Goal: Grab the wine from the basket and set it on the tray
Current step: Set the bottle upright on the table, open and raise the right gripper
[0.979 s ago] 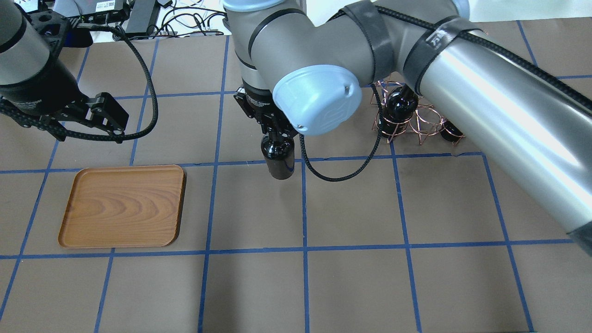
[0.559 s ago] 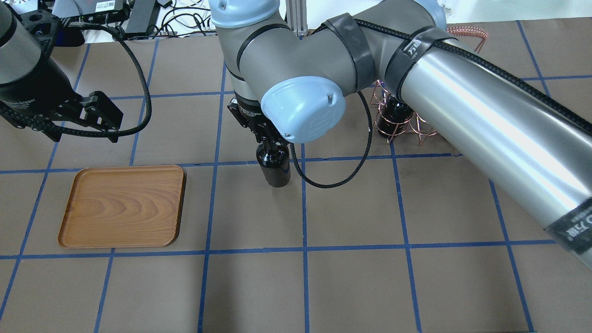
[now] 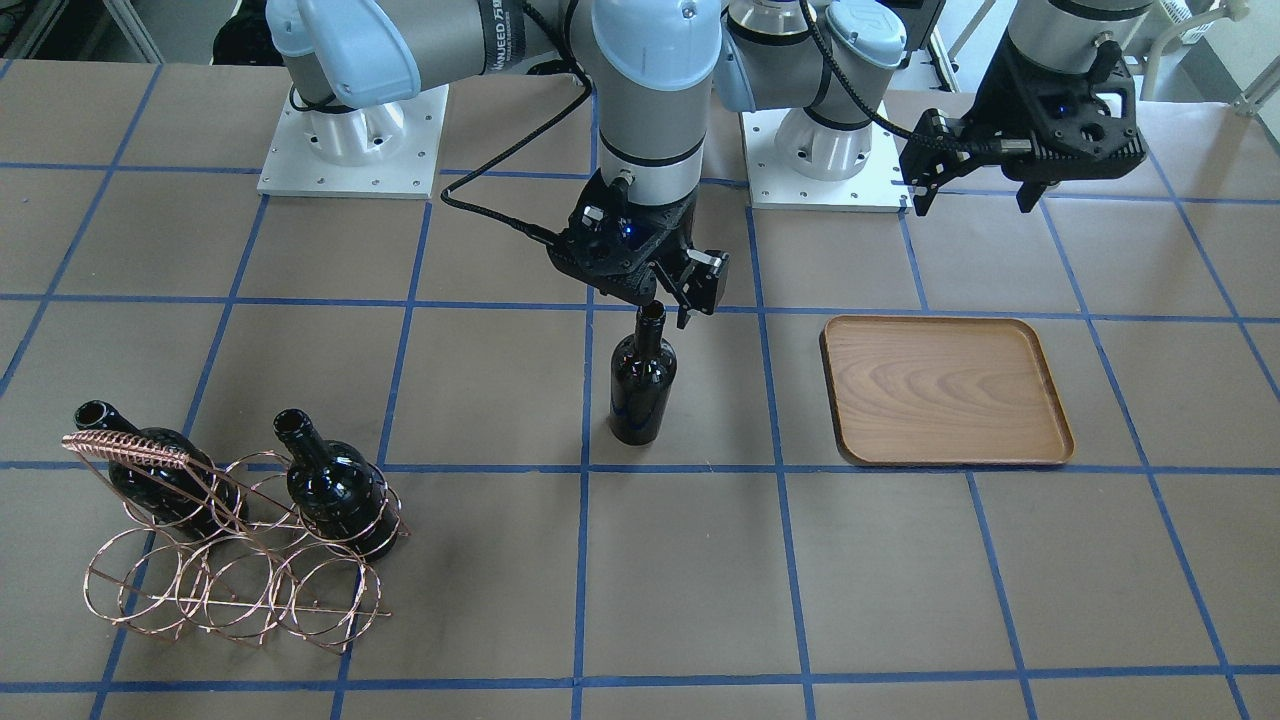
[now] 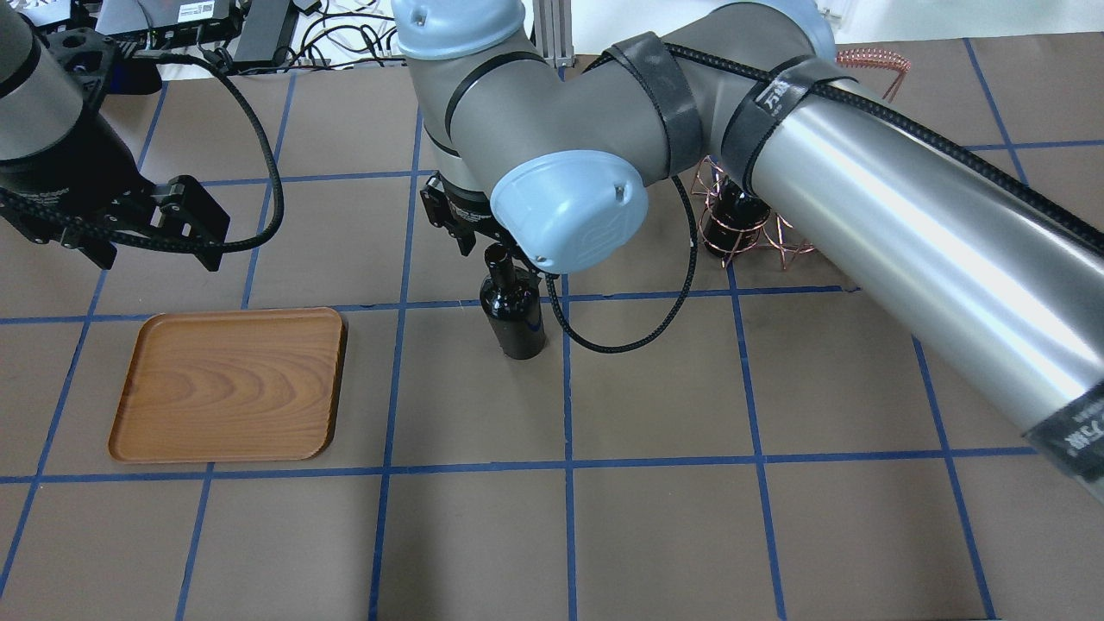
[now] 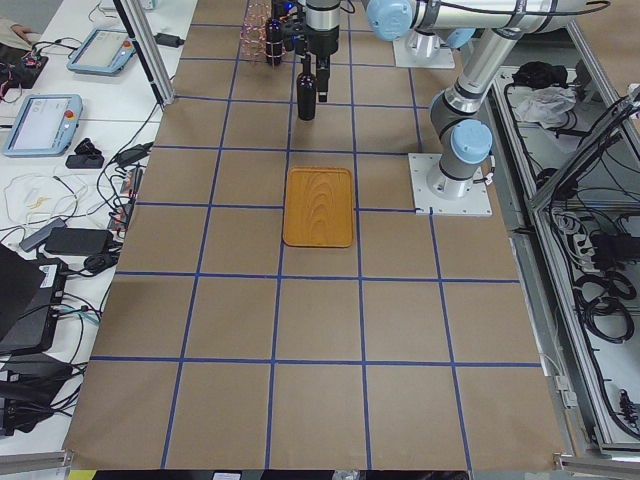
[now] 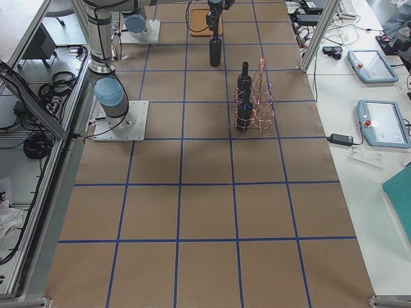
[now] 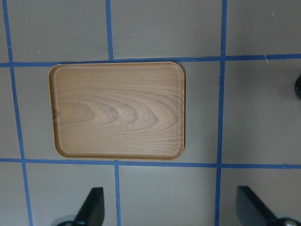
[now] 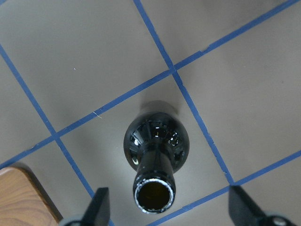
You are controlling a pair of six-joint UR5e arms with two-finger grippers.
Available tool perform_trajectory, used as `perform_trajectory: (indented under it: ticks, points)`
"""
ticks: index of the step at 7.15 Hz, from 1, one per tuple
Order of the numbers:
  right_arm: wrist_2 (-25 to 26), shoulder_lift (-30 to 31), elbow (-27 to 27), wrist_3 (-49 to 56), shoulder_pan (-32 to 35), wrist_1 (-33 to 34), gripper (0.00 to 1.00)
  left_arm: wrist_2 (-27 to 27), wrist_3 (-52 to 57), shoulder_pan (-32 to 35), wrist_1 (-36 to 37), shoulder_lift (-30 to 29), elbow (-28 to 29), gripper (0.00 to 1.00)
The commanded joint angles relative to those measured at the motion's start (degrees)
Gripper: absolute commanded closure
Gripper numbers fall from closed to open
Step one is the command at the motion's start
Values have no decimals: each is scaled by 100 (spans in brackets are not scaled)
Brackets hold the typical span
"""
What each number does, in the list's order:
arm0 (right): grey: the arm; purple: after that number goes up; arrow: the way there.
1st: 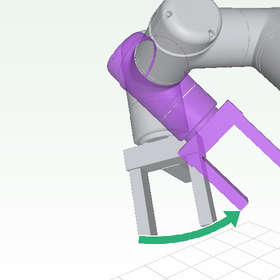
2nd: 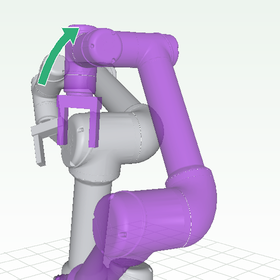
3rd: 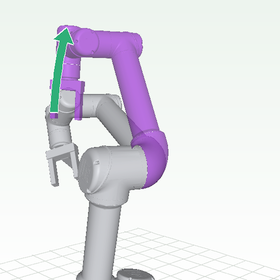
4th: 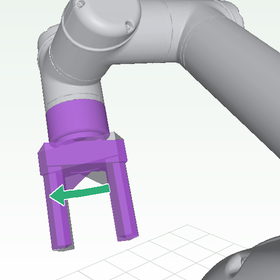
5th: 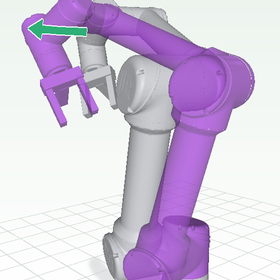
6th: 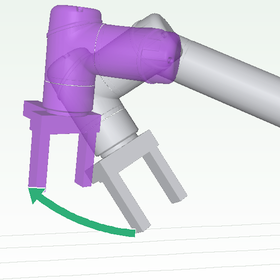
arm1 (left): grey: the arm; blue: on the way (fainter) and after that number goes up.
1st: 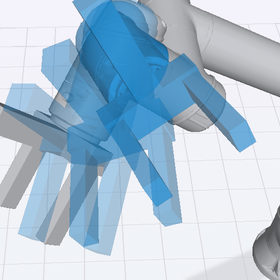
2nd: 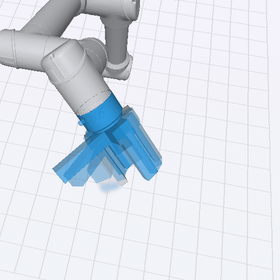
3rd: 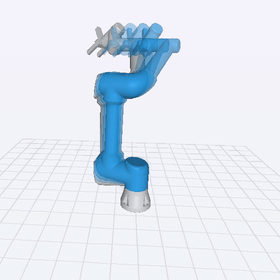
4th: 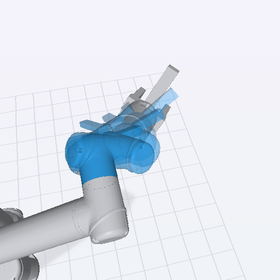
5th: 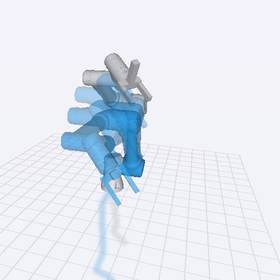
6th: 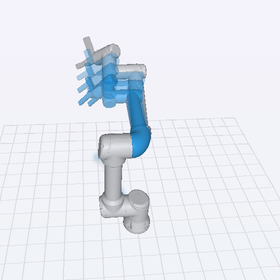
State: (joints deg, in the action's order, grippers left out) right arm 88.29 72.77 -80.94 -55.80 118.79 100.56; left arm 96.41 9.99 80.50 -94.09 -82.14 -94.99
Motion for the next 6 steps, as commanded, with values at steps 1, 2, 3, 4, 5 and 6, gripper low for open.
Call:
perform_trajectory:
  ticks: [1,2,3,4,5,6]
  points:
    - [118,455,8,1502,-598,-167,0,-78,-118,62,13,-74,-54,0]
    - [84,754,-18,2468,-1150,-447,0,-96,-146,114,153,-117,-37,0]
    - [127,1044,-35,3879,-1704,-954,0,-201,-294,446,285,-126,-37,0]
    - [84,1342,-44,5041,-2371,-1490,0,-211,-722,875,460,-170,-20,0]
    - [31,1467,-62,5758,-2952,-1583,0,-245,-700,1245,792,-353,-28,0]
    - [74,1521,-71,6052,-3106,-1557,0,-255,-831,1571,961,-468,6,0]
